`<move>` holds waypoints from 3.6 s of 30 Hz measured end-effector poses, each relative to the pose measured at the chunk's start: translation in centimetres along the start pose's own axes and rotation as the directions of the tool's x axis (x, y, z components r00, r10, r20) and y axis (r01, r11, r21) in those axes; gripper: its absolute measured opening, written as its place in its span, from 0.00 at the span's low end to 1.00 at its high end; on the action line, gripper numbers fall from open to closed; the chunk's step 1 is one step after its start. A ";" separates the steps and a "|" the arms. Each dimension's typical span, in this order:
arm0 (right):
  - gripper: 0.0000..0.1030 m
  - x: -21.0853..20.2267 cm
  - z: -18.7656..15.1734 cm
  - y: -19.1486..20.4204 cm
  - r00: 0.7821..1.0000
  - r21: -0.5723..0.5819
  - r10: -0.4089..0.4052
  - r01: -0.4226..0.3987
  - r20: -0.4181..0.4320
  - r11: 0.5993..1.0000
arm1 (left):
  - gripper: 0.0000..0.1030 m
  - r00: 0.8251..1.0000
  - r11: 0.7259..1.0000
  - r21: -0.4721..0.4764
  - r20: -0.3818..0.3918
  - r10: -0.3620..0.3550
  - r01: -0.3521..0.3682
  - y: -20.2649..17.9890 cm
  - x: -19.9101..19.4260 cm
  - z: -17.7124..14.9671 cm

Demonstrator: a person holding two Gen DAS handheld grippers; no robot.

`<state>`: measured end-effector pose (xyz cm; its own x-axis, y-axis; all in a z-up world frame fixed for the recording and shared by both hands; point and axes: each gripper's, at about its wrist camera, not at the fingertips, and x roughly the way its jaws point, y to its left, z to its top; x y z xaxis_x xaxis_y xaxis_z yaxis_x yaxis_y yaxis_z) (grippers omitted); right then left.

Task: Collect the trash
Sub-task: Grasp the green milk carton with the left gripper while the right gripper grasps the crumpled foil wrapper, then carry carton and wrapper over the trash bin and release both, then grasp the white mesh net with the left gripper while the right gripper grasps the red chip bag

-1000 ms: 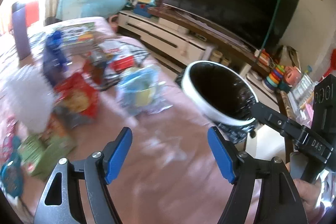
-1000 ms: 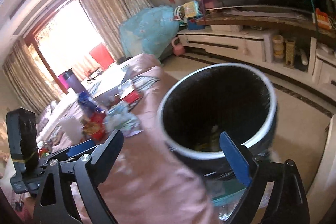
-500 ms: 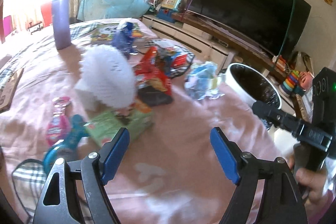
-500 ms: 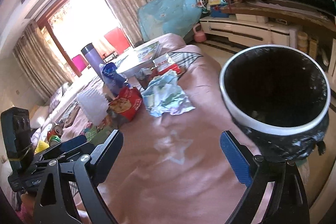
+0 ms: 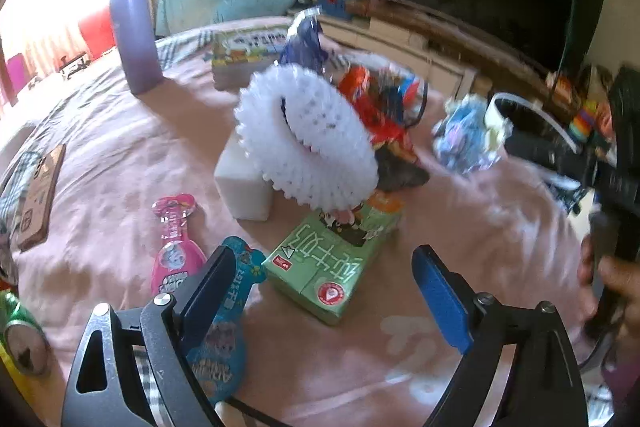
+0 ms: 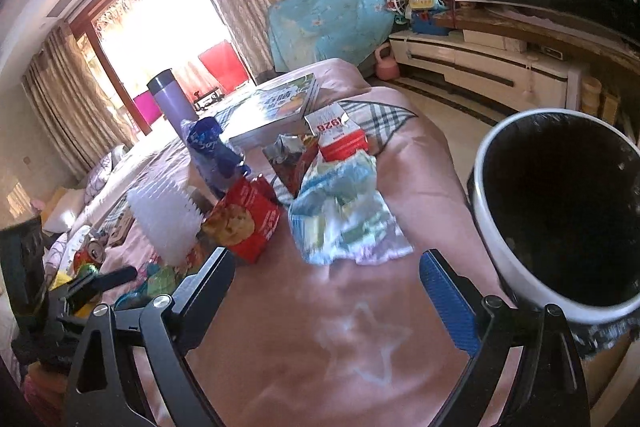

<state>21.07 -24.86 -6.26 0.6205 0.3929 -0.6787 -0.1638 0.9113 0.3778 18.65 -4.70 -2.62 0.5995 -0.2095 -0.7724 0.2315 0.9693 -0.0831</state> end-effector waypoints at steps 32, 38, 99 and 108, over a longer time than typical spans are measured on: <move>0.32 -7.6 -1.7 -4.7 0.996 0.066 0.025 -0.031 0.087 0.997 | 0.51 0.979 0.980 0.002 0.038 -0.201 0.201 -7.9 1.1 0.8; 0.32 -9.6 -1.8 -7.3 0.992 0.119 -0.023 0.009 0.122 0.993 | 0.51 0.975 0.976 0.025 0.053 -0.215 0.214 -10.1 1.5 2.1; 0.93 -10.7 0.8 -13.7 0.983 0.212 -0.112 0.080 0.143 0.974 | 0.74 0.978 0.979 0.014 0.050 -0.204 0.204 -15.5 6.1 5.5; 0.94 -8.9 -2.1 -8.1 0.988 0.194 -0.043 0.014 0.149 0.981 | 0.74 0.985 0.986 -0.066 0.083 -0.149 0.155 -9.7 1.0 1.1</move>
<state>15.25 -35.44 -4.64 0.7345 0.3303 -0.5928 -0.0037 0.8755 0.4832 17.82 -14.43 -1.92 0.6196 -0.3615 -0.6967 0.2701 0.9316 -0.2433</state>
